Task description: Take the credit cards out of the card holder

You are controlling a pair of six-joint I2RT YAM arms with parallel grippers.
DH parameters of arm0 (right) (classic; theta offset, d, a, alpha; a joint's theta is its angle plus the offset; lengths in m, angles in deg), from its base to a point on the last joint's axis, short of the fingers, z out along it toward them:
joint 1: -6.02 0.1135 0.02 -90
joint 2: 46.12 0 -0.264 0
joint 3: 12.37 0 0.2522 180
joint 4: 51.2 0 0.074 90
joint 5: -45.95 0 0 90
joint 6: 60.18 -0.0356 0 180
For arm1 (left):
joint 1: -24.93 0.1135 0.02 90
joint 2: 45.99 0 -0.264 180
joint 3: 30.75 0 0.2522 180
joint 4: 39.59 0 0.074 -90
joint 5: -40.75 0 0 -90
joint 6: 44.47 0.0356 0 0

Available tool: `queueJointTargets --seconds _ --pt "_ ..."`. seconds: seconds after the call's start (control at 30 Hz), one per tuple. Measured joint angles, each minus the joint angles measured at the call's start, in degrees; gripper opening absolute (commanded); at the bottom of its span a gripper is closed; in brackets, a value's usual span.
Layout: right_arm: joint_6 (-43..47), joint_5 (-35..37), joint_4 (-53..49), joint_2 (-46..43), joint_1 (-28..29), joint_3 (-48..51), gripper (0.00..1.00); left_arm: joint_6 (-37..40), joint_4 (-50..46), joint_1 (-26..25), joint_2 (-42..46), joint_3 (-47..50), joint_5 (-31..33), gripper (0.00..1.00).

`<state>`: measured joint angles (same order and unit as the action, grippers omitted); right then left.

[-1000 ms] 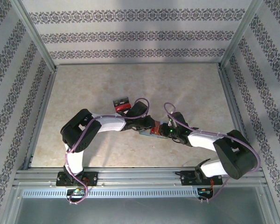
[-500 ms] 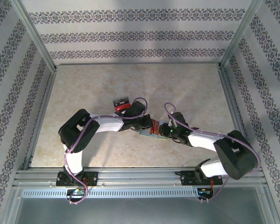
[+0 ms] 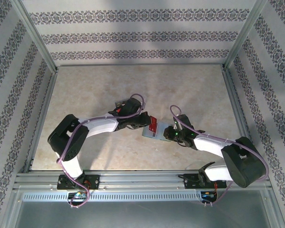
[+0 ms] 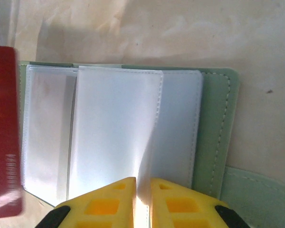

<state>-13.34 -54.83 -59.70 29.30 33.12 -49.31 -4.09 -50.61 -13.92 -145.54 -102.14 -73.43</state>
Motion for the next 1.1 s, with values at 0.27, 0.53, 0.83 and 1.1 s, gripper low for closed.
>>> queueJointTargets --seconds 0.27,0.53,0.83,1.1 --pt "1.18 0.85 -6.19 -5.27 0.0 -0.02 0.26 22.32 -20.37 1.86 4.24 -13.27 5.31 0.0" --pt "3.04 1.09 -11.13 -8.31 0.0 -1.92 0.32 52.46 -33.81 5.27 5.77 -20.52 17.35 0.0" --pt "3.37 2.38 -15.58 -12.02 0.02 -3.39 0.33 72.57 -37.55 13.86 5.66 -20.37 19.39 0.0" --pt "4.22 4.37 -20.0 -14.82 0.02 -4.59 0.36 80.91 -40.26 14.97 2.82 -20.39 13.2 0.0"
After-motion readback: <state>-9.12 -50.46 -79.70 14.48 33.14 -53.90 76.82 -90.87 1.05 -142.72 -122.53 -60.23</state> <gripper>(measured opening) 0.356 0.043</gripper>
